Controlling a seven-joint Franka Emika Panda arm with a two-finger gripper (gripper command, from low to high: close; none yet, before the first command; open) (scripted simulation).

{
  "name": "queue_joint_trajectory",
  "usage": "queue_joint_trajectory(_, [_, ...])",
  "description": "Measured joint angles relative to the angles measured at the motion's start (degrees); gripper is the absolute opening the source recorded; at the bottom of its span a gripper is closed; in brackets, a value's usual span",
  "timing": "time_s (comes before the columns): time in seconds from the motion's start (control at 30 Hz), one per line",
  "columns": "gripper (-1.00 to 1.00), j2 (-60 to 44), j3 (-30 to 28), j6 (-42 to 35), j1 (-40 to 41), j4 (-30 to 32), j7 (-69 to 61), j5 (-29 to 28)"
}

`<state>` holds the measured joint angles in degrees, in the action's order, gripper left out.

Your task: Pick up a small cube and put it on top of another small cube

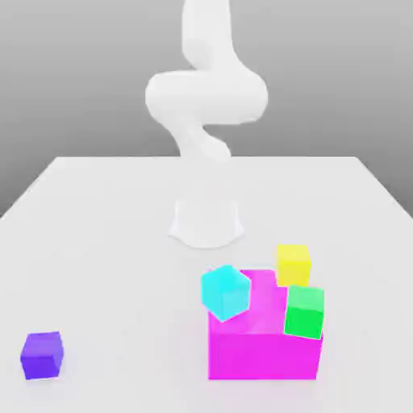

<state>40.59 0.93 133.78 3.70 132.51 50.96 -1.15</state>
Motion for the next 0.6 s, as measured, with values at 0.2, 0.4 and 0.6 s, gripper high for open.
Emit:
queue_joint_trajectory(0.2, [0.00,-12.87,1.37,4.85,8.24,1.78,12.75,-3.10])
queue_joint_trajectory(0.4, [0.00,-25.40,0.75,9.53,14.58,3.49,24.94,-5.84])
queue_joint_trajectory(0.6, [0.00,-37.78,-1.93,14.38,19.55,5.26,35.42,-6.19])
